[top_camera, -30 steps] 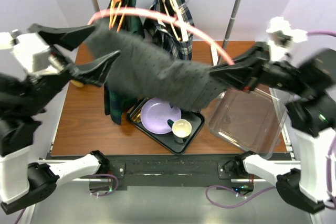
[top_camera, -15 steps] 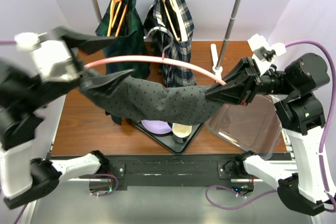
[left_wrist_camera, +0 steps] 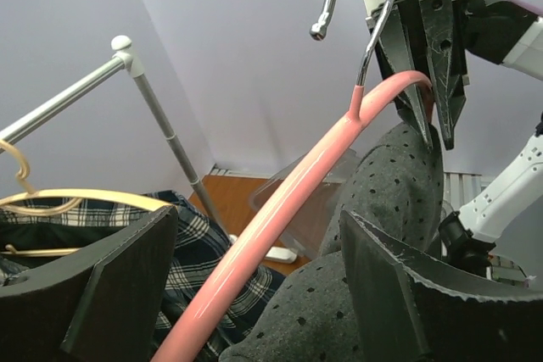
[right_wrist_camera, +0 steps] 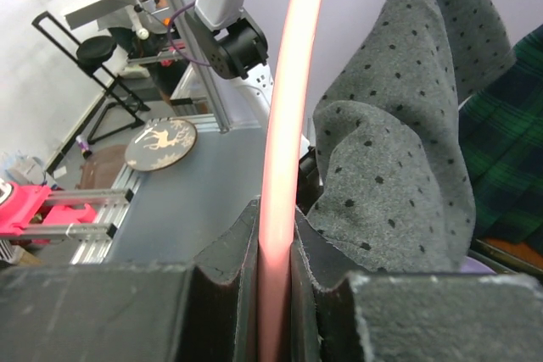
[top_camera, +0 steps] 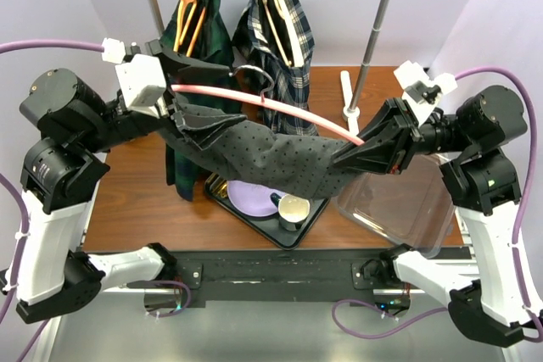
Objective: Remove the skirt from the hanger
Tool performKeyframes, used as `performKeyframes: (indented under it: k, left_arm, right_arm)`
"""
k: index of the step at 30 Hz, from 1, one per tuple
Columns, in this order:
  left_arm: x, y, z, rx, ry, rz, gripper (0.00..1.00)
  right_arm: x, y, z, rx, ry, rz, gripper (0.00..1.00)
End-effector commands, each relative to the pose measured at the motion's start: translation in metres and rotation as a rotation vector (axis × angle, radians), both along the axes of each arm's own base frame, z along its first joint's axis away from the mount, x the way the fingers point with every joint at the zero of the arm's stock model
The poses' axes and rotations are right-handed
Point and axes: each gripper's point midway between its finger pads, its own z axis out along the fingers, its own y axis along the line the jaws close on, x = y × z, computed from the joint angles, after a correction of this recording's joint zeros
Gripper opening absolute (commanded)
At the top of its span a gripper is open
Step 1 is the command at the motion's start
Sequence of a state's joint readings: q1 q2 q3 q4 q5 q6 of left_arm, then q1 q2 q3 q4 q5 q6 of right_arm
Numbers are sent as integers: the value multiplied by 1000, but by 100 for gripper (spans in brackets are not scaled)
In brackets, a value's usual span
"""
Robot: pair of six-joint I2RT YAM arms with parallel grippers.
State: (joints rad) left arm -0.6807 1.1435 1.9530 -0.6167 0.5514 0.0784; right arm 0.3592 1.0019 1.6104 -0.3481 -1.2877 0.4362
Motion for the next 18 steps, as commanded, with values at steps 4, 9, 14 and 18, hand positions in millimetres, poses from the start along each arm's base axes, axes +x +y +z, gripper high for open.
performKeyframes:
  k: [4,9,14,18]
  left_arm:
    - [-34,-16,-10,12,43,-218,0]
    - [-30,15,-11,45,-19,-40,76]
    - [-41,37,-8,46,-56,18,84]
    - [-47,40,-18,72,-28,6,86]
  right_arm:
    - [10,2,15,49,-136,-43,0]
    - [9,3,14,39,-138,-18,0]
    - [9,3,4,17,-146,-2,0]
    - [19,5,-4,-8,-122,-32,0]
